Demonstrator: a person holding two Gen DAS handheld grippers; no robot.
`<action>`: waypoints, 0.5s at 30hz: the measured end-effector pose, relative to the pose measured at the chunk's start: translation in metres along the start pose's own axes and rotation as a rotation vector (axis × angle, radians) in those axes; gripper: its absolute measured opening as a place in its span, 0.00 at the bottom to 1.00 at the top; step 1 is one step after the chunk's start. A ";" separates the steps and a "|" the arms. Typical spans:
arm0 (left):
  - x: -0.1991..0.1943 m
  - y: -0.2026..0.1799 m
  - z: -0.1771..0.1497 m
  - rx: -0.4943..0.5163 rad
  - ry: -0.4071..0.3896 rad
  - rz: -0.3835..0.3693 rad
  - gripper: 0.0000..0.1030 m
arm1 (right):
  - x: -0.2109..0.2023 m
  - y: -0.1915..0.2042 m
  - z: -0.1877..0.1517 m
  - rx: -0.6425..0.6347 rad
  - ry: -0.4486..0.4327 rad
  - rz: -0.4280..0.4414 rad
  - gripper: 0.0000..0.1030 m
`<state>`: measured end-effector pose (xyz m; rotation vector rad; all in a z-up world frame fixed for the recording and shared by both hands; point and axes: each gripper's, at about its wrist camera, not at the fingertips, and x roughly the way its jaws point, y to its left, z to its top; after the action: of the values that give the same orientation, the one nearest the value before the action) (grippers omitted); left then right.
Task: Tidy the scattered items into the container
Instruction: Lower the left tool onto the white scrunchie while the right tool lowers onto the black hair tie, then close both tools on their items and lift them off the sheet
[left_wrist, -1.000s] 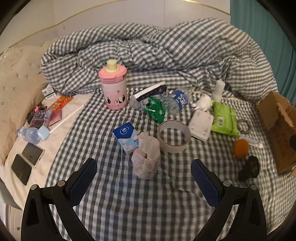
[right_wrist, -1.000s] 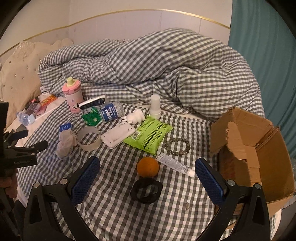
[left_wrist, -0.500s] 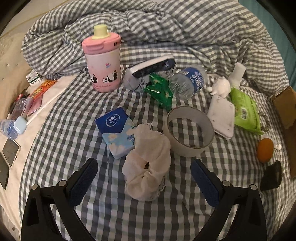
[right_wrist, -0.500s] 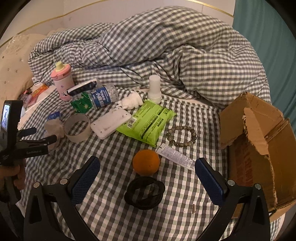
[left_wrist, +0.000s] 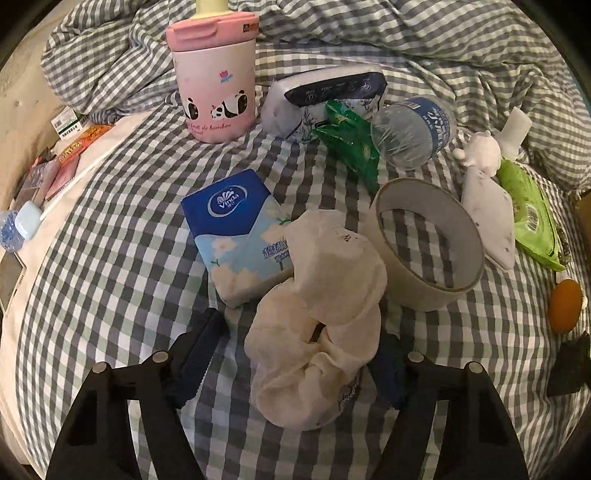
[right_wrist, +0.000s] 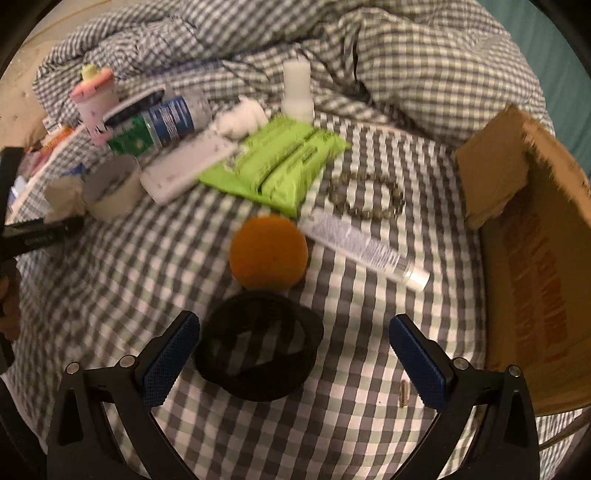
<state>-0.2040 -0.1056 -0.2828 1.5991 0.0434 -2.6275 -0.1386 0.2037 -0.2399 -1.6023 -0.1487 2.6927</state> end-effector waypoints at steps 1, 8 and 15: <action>0.000 0.000 0.000 -0.001 -0.001 0.001 0.73 | 0.003 -0.001 -0.002 0.008 -0.002 0.015 0.99; 0.001 -0.003 0.003 -0.009 -0.010 -0.007 0.60 | 0.013 0.012 -0.001 -0.031 0.014 0.031 0.99; -0.004 -0.006 0.008 -0.009 -0.018 -0.020 0.22 | 0.025 0.017 -0.008 -0.020 0.042 0.061 0.69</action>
<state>-0.2099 -0.0995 -0.2756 1.5805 0.0700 -2.6523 -0.1431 0.1886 -0.2670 -1.6958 -0.1288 2.7080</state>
